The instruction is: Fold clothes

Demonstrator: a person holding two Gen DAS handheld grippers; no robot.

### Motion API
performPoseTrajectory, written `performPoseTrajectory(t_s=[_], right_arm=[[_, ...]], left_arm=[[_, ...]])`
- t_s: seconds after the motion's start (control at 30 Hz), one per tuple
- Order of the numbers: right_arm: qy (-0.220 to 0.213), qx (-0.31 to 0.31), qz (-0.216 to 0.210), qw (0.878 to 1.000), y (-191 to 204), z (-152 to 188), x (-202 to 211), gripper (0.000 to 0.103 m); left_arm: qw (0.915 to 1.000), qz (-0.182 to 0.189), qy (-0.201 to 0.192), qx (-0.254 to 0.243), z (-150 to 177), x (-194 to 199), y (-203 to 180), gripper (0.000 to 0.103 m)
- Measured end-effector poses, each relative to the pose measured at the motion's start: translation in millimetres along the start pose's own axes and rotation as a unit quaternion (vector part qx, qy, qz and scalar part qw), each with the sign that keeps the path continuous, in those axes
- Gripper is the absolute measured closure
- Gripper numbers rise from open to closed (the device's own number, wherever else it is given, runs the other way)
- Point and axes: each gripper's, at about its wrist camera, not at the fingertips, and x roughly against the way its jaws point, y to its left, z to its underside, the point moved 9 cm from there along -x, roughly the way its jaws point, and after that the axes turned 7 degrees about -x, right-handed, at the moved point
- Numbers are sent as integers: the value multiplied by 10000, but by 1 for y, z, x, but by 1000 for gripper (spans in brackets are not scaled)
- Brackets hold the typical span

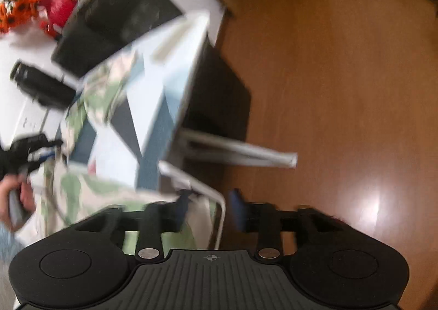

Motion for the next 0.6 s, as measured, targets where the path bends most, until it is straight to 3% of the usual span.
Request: performPoseTrajectory(t_s=[0.17, 0.33, 0.5, 0.6], right_arm=[[-393, 502, -390, 9972, 56, -44, 19, 58], [-255, 1157, -638, 9909, 119, -72, -10, 55], [-54, 1824, -310, 9827, 161, -86, -81, 51], [-411, 2155, 192, 9755, 177, -104, -114, 47]], left_arm=[[9989, 45, -437, -131, 5, 58, 10, 26], [9980, -322, -525, 146, 63, 102, 41, 19], [9959, -815, -249, 295, 140, 127, 43, 19], [9939, -961, -120, 525, 172, 135, 41, 19]])
